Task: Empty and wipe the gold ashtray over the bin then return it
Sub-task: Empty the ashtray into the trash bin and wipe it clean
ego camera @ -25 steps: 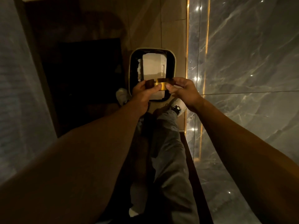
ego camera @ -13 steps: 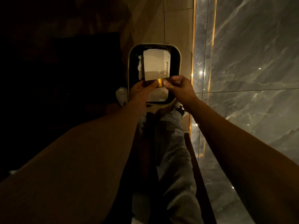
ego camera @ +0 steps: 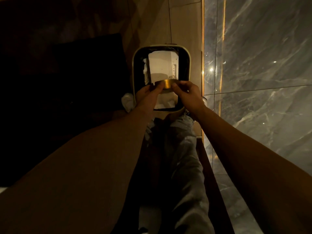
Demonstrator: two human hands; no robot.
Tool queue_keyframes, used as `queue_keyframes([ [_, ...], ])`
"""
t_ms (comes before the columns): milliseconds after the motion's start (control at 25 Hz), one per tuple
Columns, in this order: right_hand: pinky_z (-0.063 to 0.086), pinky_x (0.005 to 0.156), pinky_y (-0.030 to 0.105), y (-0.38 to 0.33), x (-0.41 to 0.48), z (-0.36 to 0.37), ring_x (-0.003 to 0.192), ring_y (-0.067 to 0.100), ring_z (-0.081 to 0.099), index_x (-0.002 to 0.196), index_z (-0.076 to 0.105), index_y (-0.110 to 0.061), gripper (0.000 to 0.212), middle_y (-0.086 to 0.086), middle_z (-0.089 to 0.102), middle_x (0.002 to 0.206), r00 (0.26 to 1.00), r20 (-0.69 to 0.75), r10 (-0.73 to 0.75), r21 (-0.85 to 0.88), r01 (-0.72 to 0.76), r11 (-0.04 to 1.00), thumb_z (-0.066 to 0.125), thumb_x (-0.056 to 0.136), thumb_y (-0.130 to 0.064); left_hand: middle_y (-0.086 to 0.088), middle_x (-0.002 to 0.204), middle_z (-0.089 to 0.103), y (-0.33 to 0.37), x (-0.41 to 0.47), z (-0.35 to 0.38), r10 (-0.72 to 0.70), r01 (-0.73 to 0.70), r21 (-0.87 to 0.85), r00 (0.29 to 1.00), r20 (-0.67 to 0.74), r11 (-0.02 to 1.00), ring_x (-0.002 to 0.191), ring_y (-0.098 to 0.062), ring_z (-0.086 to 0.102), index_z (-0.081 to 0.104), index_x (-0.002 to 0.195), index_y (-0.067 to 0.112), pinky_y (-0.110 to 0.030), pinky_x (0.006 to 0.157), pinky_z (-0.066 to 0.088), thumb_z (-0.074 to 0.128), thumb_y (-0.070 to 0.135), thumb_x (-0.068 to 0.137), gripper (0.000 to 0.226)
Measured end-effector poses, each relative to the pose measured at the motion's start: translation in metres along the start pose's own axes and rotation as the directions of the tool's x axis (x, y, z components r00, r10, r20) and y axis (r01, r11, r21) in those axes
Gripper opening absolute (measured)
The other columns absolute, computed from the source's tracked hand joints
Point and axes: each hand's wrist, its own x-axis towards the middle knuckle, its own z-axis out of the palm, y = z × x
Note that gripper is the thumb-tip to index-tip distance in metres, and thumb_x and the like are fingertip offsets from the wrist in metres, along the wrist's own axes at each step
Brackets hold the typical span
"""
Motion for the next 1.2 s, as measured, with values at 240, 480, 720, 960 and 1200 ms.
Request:
queue_keyframes([
  [240,0.050,0.093,0.026,0.004,0.010,0.008,0.113,0.018,0.059,0.131,0.053,-0.006,0.039,0.009,0.062,0.126,1.000,0.023,0.014,-0.016,-0.014,1.000,0.055,0.096,-0.024,-0.009,0.127,0.062,0.000,0.012,-0.003,-0.024,0.027,0.027,0.993,-0.113,0.999,0.115,-0.022,0.060,0.059,0.123,0.013,-0.029,0.094,0.050,0.077,0.042,0.079,0.056],
  [480,0.050,0.082,0.023,0.010,0.013,0.014,0.109,0.019,0.059,0.127,0.049,-0.007,0.034,0.013,0.060,0.127,1.000,-0.013,0.005,-0.020,-0.005,1.000,0.055,0.094,-0.012,-0.004,0.099,0.066,-0.001,0.020,0.000,0.044,-0.020,0.169,0.989,-0.142,0.985,0.098,-0.020,0.063,0.065,0.094,0.019,-0.036,0.095,0.053,0.058,0.047,0.092,0.029],
  [720,0.047,0.096,0.029,0.010,0.014,0.008,0.115,0.019,0.058,0.133,0.049,-0.008,0.038,0.010,0.060,0.127,1.000,0.030,0.007,-0.029,-0.006,1.000,0.050,0.095,-0.007,-0.012,0.130,0.063,-0.007,0.017,0.006,0.090,-0.056,0.307,0.991,-0.099,0.950,0.123,-0.027,0.056,0.061,0.130,0.012,-0.031,0.102,0.044,0.048,0.036,0.100,0.041],
  [960,0.047,0.084,0.012,0.006,0.016,0.004,0.101,0.008,0.059,0.126,0.058,-0.010,0.034,0.004,0.063,0.118,0.999,0.007,-0.043,-0.022,0.043,0.999,0.053,0.093,-0.006,-0.013,0.137,0.055,-0.013,0.019,0.008,0.256,-0.212,0.432,0.966,-0.045,0.877,0.125,-0.029,0.053,0.048,0.140,0.024,-0.046,0.107,0.046,0.059,0.023,0.091,0.050],
  [1200,0.048,0.099,0.034,0.006,0.020,0.004,0.112,0.020,0.060,0.122,0.063,-0.014,0.032,0.009,0.067,0.119,1.000,-0.021,-0.023,-0.028,0.022,0.999,0.051,0.093,-0.009,-0.017,0.148,0.032,-0.013,0.012,0.003,0.343,-0.359,0.642,0.926,0.156,0.678,0.136,-0.032,0.040,0.023,0.153,0.018,-0.043,0.109,0.041,0.087,0.021,0.065,0.110],
])
